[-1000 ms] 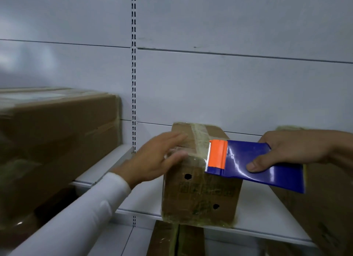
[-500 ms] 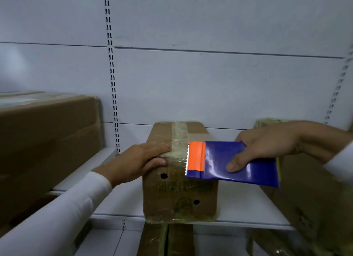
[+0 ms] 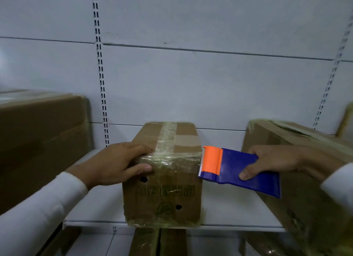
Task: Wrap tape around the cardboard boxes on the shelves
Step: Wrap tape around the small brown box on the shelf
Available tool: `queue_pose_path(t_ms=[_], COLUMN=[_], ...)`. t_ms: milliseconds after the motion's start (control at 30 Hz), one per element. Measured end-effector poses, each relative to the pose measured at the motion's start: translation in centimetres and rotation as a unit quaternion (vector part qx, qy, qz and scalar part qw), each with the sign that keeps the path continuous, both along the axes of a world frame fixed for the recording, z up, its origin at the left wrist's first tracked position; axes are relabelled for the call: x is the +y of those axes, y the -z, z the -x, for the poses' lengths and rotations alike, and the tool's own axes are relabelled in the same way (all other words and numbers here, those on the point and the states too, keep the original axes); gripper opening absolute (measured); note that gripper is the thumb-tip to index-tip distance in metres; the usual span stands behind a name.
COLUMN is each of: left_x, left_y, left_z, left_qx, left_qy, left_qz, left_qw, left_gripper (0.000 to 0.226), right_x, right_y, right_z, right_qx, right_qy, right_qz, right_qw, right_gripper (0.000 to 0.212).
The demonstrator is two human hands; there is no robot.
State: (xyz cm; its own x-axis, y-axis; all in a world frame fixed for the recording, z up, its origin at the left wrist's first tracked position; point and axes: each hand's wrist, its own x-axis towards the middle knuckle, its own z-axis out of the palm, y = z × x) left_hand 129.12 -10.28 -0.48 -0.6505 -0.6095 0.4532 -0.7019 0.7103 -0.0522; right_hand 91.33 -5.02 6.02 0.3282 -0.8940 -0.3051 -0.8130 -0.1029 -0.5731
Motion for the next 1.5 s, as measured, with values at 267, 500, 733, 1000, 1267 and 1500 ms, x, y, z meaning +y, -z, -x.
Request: queue_pose_path(t_ms=[267, 500, 733, 1000, 1267, 1500], left_x=[0.1, 0.6, 0.0, 0.2, 0.2, 2.2], left_y=[-0.7, 0.8, 0.6, 0.8, 0.8, -0.4], left_z=[5.3, 7.4, 6.6, 7.0, 6.9, 9.8], left_qx=[-0.051, -0.048, -0.050, -0.036, -0.038, -0.019], left_qy=[-0.048, -0.028, -0.005, -0.007, -0.007, -0.127], left_qz=[0.053, 0.090, 0.106, 0.082, 0.072, 0.044], left_qw=[0.996, 0.994, 0.993, 0.996, 0.997, 0.991], left_gripper=[0.065, 0.061, 0.056, 0.063, 0.062, 0.075], right_x=[-1.4, -1.6, 0.2, 1.6, 1.0, 1.0], right_y=[0.9, 1.9, -0.1, -0.1, 1.0, 6.9], right_z=[-1.0, -1.0, 1.9, 1.5, -3.3, -0.6], right_qx=[-0.033, -0.065, -0.040, 0.063, 0.307, 0.082], right_qy=[-0.038, -0.069, -0.086, -0.008, 0.034, 0.159], right_qz=[0.001, -0.022, -0.042, 0.000, 0.193, 0.172], right_qw=[0.999, 0.995, 0.995, 0.998, 0.931, 0.969], right_gripper=[0.053, 0.050, 0.029, 0.039, 0.045, 0.046])
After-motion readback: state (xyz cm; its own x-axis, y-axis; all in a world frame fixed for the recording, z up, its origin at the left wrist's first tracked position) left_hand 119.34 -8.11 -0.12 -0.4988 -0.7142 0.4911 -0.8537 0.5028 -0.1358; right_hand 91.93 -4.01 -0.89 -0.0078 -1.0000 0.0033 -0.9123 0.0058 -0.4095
